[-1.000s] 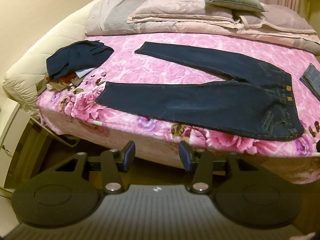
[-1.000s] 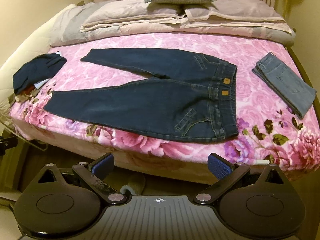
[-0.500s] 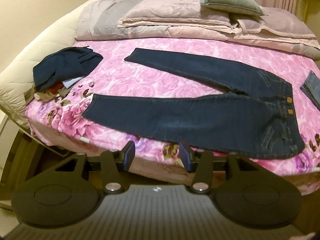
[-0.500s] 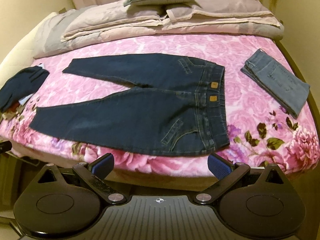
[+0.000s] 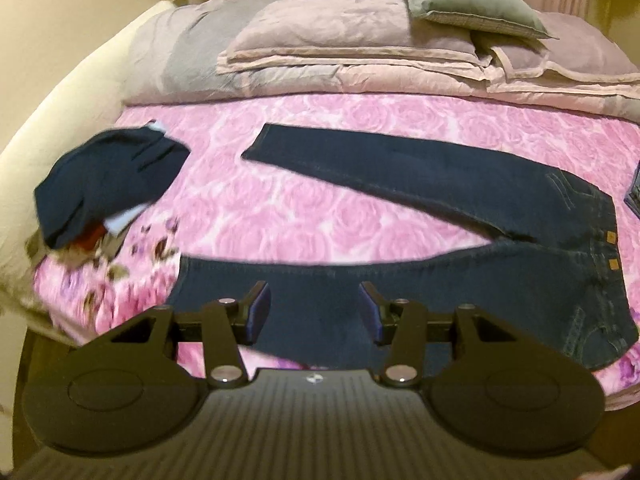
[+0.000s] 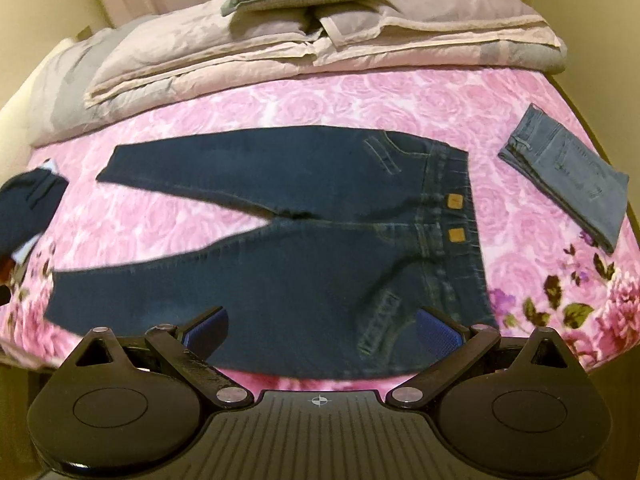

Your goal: Fold clothes

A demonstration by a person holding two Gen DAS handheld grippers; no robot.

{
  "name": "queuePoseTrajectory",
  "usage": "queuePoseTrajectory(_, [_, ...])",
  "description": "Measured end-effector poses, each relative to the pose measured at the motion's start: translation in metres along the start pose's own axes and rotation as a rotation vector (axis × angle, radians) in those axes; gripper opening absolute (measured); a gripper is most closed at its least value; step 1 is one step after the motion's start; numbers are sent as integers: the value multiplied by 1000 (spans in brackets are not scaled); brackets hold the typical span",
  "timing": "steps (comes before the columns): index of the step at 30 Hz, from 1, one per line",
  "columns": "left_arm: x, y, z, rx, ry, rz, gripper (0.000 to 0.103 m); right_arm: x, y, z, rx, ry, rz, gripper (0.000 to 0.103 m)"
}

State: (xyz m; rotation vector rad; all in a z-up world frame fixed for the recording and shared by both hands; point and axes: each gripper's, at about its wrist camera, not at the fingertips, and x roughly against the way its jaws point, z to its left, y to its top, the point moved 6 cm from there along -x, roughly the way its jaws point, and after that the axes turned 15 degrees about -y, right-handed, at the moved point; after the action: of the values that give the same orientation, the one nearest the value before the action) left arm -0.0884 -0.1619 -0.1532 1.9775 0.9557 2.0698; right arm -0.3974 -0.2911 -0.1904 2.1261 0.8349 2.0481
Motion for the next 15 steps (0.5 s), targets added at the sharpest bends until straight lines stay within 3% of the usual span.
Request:
queuePoseTrajectory(7, [-41,50,29,-75,-60,31,44,-18,30,36,-72,-70,44,102])
queuePoseTrajectory(15, [-85,68,49,-108,-94,94,44,-44,43,54,-119,-149,107,102])
